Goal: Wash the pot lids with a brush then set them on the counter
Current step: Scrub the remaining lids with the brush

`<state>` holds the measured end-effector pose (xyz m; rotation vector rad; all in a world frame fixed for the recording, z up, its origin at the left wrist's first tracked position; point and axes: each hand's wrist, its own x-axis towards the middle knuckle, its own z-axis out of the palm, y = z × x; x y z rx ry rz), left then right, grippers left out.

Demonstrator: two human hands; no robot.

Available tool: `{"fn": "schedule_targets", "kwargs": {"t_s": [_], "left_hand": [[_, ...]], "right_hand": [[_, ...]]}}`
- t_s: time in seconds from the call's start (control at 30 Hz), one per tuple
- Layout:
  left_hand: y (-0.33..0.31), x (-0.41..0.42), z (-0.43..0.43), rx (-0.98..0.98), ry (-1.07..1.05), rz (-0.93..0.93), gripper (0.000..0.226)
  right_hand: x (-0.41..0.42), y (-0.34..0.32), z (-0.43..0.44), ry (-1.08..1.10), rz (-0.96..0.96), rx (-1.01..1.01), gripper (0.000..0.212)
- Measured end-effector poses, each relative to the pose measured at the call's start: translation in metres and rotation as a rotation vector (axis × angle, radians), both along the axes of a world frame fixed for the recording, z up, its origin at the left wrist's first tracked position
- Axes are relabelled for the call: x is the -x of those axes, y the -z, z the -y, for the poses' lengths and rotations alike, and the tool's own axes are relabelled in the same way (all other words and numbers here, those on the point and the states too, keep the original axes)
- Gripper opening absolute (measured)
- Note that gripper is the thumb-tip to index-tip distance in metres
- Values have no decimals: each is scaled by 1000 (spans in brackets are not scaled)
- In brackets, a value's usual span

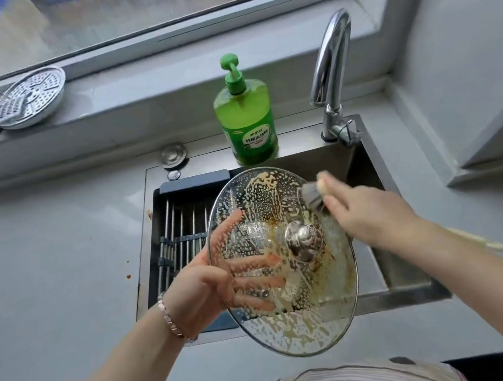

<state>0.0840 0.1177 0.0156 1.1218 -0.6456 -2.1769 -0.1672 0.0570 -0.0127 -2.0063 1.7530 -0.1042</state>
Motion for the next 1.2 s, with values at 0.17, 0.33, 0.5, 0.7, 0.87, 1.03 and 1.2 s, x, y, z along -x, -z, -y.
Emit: {"fn": "schedule_targets", "kwargs": {"t_s": [0.17, 0.33, 0.5, 0.7, 0.87, 1.03, 1.2], "left_hand": [[-1, 6, -1, 21, 18, 123, 99], [-5, 9, -2, 4, 59, 151, 100], [-6, 13, 2, 12, 75, 224, 102], [-16, 17, 7, 124, 101, 331, 99], [-25, 36, 25, 352, 328, 660, 89], [-26, 73, 32, 676, 943, 1168, 91], [-15, 86, 30, 769, 1212, 1340, 94]], "right_hand": [[-34, -10, -30, -340, 148, 160, 46], [-19, -3, 11, -4, 198, 19, 47], [-46, -26, 3, -256, 218, 158, 52], [-23, -9, 31, 210, 412, -129, 53], [-21, -22, 37, 701, 1050, -665, 66], [-5, -20, 39, 715, 949, -701, 40], [5, 20, 20, 862, 819, -741, 12]]}}
